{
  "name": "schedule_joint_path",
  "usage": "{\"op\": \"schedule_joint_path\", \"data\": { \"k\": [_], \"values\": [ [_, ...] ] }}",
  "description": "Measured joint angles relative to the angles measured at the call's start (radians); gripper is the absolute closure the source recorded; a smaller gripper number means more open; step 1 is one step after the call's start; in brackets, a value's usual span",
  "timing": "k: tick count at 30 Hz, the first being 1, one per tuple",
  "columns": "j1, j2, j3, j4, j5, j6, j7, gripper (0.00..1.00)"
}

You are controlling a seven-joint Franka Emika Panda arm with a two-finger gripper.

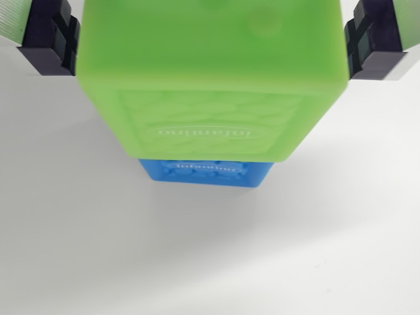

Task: Stack cube

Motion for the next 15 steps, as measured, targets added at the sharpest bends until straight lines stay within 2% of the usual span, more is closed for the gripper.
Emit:
{"op": "schedule_joint_path", "data": {
  "k": [9, 15],
  "values": [
    [0.001, -0.004, -0.001, 0.0, 0.0, -0.003, 0.001, 0.0],
    [0.004, -0.03, -0.005, -0.004, -0.002, -0.024, 0.003, 0.0]
  ]
}}
